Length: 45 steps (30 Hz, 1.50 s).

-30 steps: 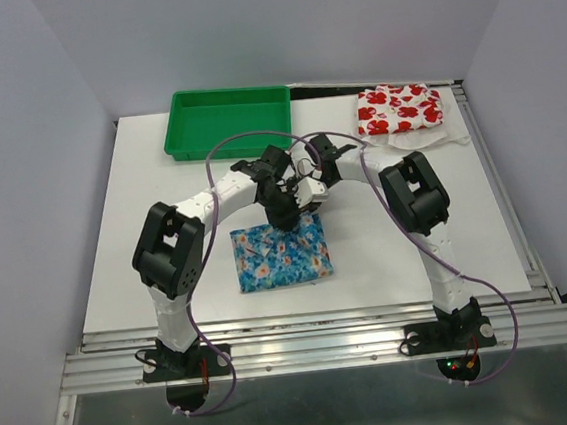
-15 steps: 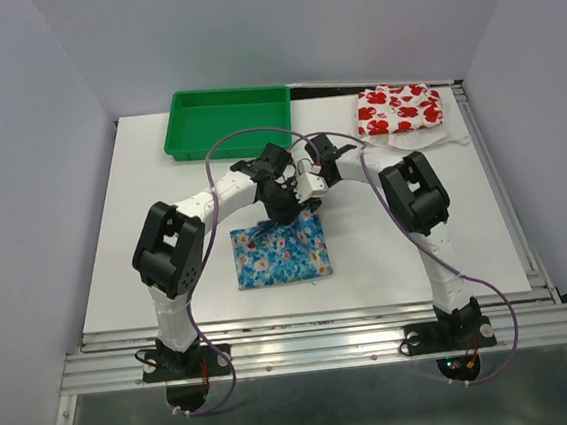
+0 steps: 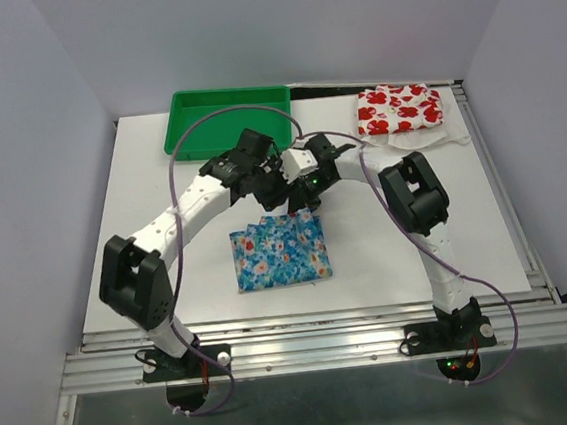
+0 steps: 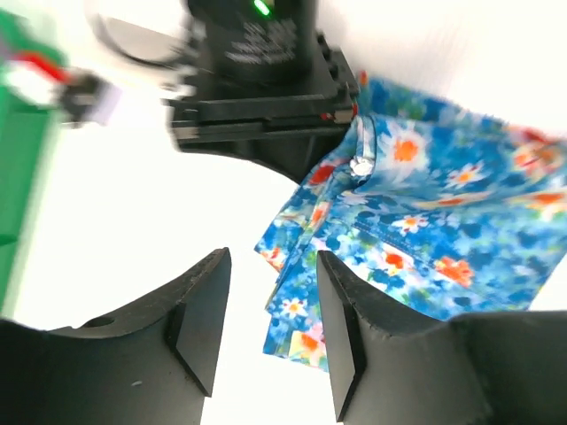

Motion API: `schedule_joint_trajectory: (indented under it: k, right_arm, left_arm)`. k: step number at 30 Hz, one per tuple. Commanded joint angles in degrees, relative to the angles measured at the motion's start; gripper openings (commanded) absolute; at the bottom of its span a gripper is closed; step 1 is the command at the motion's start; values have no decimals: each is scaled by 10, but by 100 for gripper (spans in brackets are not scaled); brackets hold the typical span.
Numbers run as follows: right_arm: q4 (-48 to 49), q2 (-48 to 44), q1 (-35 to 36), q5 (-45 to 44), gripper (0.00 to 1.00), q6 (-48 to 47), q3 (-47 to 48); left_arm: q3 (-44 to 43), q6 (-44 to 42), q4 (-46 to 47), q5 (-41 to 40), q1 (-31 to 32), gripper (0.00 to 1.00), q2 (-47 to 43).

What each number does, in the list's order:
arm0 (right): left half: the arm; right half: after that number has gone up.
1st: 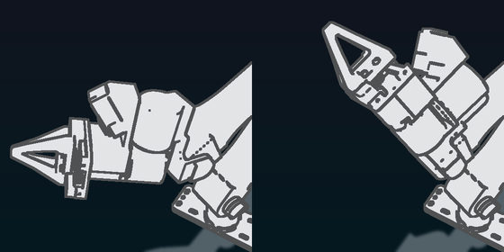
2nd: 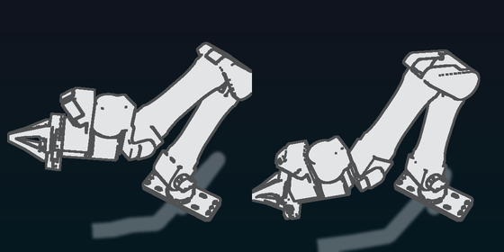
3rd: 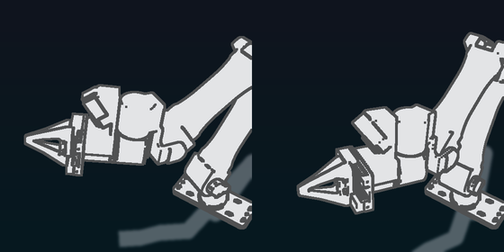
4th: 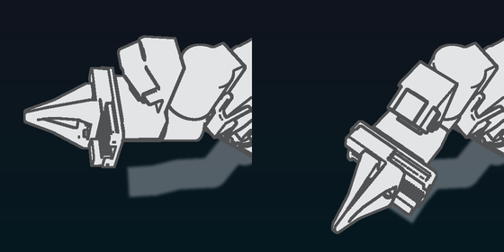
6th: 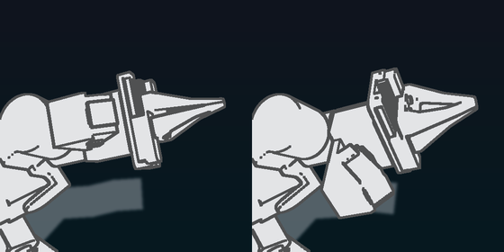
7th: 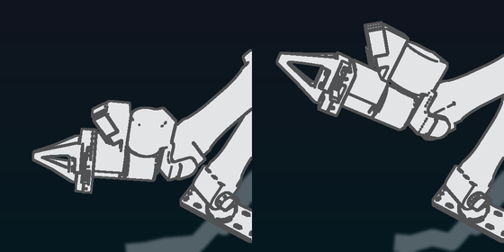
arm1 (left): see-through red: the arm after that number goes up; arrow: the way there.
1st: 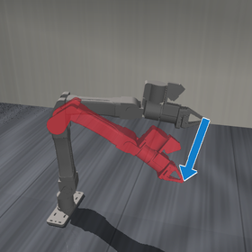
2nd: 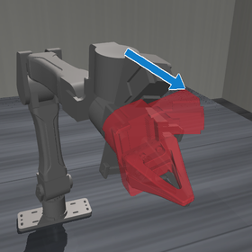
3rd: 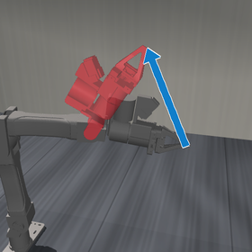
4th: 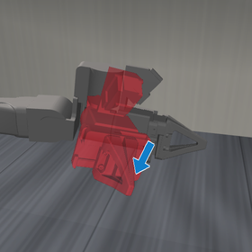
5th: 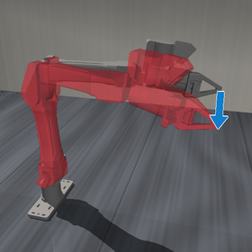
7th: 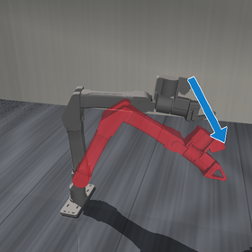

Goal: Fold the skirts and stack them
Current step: Fold the skirt

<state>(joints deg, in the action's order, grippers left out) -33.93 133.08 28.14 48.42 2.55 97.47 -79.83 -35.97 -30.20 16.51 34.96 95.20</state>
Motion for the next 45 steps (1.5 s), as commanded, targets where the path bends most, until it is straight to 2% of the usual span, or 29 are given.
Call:
schedule_joint_trajectory:
  k: [1, 5, 6, 9, 10, 12, 16, 19, 23, 24, 26, 31, 36, 41, 45]
  right_arm:
    - [-22, 5, 6, -98, 28, -29, 18]
    - [-21, -19, 6, -106, 41, -27, 53]
    - [-21, -31, 6, -108, 49, -27, 68]
    - [-20, -45, 6, -119, 59, -9, 95]
    - [-21, -52, 6, -125, 66, -6, 113]
    - [-21, -59, 0, -141, 72, -5, 132]
    - [-22, -89, -24, -157, 71, 2, 162]
    - [-25, -141, -38, -122, 63, 11, 133]
    - [-21, -221, -38, -28, 53, 57, 12]
    - [-4, -247, -38, -9, 52, 81, -56]
    - [10, -263, -38, 33, 51, 91, -120]
    - [40, -270, -27, 35, 50, 94, -260]
    - [45, -226, -27, 18, 49, 77, -284]
    - [45, -186, -27, -46, 48, 60, -261]
    - [33, -188, -27, -45, 48, 65, -223]
  left_arm:
    - [59, 86, 31, 15, -13, 53, -82]
    - [134, 168, 87, 104, -52, 52, -142]
    - [150, 199, 112, 118, -61, 51, -167]
    - [208, 241, 149, 141, -67, 51, -204]
    - [220, 263, 170, 143, -67, 50, -224]
    - [256, 286, 187, 142, -69, 47, -240]
    - [300, 311, 219, 164, -70, 45, -263]
    - [320, 322, 232, 172, -73, 44, -259]
    - [325, 338, 243, 200, -99, 41, -222]
    - [324, 343, 247, 211, -113, 40, -201]
    - [320, 349, 247, 225, -125, 39, -178]
    - [312, 354, 243, 265, -141, 38, -118]
    - [312, 354, 248, 274, -142, 37, -76]
    - [297, 348, 233, 239, -156, 32, -9]
    - [253, 313, 191, 251, -162, 29, 50]
